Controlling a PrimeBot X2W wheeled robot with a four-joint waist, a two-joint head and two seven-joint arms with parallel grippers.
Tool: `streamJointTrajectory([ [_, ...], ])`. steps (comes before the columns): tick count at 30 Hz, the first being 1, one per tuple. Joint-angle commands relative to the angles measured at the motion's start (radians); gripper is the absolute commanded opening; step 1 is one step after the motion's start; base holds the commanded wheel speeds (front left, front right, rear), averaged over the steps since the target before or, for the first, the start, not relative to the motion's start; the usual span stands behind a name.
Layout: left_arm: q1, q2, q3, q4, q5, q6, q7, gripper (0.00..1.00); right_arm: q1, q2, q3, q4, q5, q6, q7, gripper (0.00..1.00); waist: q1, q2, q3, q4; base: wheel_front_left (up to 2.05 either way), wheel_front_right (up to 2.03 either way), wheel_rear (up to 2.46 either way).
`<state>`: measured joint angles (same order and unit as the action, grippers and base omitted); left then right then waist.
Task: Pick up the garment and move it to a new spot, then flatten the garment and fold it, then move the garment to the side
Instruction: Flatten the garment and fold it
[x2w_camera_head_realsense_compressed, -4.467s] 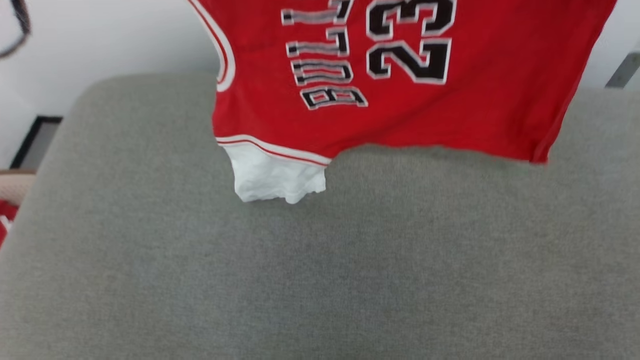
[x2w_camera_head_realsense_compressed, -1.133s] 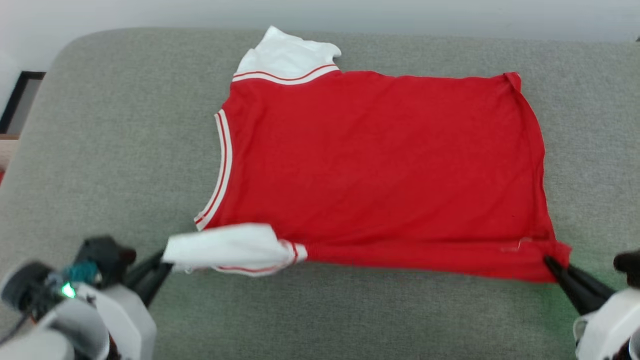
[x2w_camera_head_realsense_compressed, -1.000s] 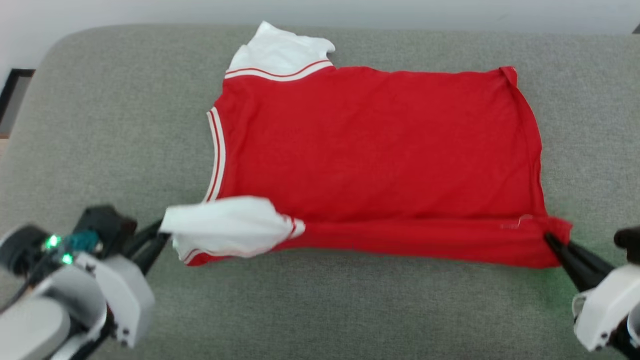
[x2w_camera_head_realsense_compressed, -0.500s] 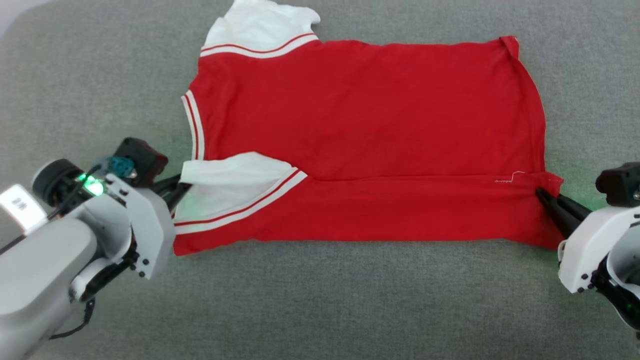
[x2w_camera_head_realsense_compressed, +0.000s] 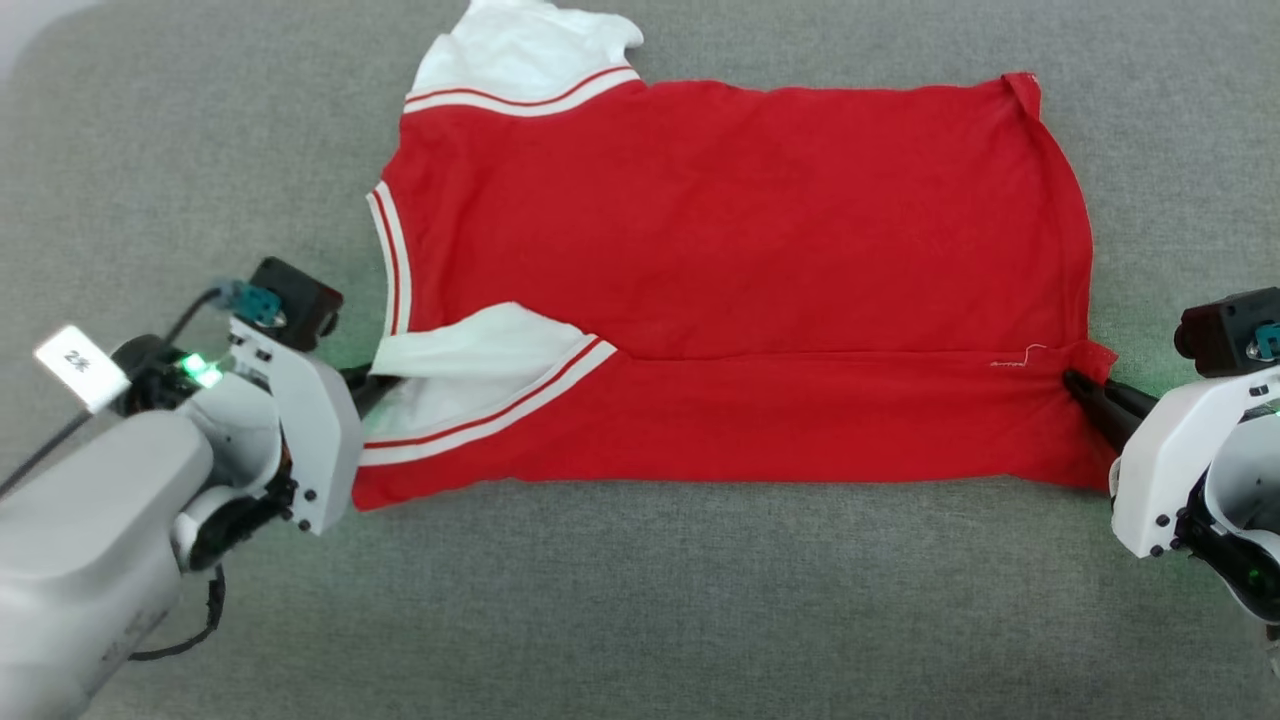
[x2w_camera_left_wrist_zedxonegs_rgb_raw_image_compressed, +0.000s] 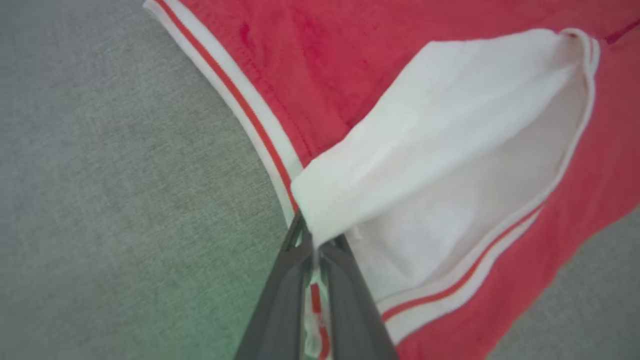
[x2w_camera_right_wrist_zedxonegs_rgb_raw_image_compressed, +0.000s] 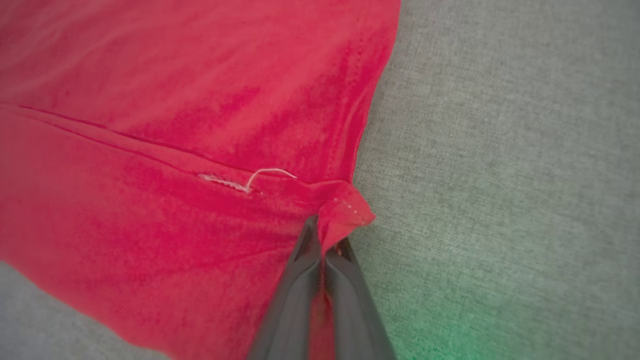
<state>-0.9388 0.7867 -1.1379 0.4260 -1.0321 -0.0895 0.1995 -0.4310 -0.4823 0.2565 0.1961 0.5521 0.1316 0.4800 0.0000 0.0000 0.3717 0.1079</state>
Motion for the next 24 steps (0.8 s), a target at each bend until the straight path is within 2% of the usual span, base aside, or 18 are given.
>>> streamJointTrajectory([
  [1, 0.003, -0.004, 0.005, 0.018, -0.018, 0.002, 0.014, 1.0, 0.014, 0.003, 0.012, 0.026, 0.003, -0.002, 0.027, 0.24, 0.0, 0.0, -0.01, 0.004, 0.0, 0.0, 0.0],
  [3, 0.008, -0.013, 0.014, 0.03, -0.048, 0.007, 0.03, 1.0, 0.014, 0.008, 0.003, 0.032, 0.011, -0.002, 0.048, 0.46, 0.0, 0.0, -0.021, 0.007, 0.0, 0.0, 0.0],
  [5, 0.01, -0.016, 0.018, 0.036, -0.065, 0.009, 0.042, 1.0, 0.008, 0.007, 0.003, 0.033, 0.011, -0.002, 0.066, 1.0, 0.0, 0.0, -0.032, 0.011, 0.0, 0.0, 0.0],
  [11, 0.019, -0.014, 0.043, 0.03, -0.105, 0.032, 0.041, 1.0, -0.008, 0.015, -0.011, 0.022, 0.01, -0.002, 0.088, 1.0, 0.0, 0.0, -0.071, 0.022, 0.0, 0.0, 0.0],
  [16, 0.043, 0.01, 0.052, -0.009, -0.125, 0.062, 0.048, 1.0, -0.001, 0.023, -0.035, -0.007, 0.006, -0.001, 0.086, 1.0, 0.0, 0.0, -0.106, 0.025, 0.0, 0.0, 0.0],
  [24, 0.143, 0.064, 0.063, -0.135, -0.196, 0.157, 0.068, 1.0, 0.041, 0.048, -0.121, -0.11, -0.027, -0.001, 0.008, 1.0, 0.0, 0.0, -0.156, 0.011, 0.0, 0.0, 0.0],
])
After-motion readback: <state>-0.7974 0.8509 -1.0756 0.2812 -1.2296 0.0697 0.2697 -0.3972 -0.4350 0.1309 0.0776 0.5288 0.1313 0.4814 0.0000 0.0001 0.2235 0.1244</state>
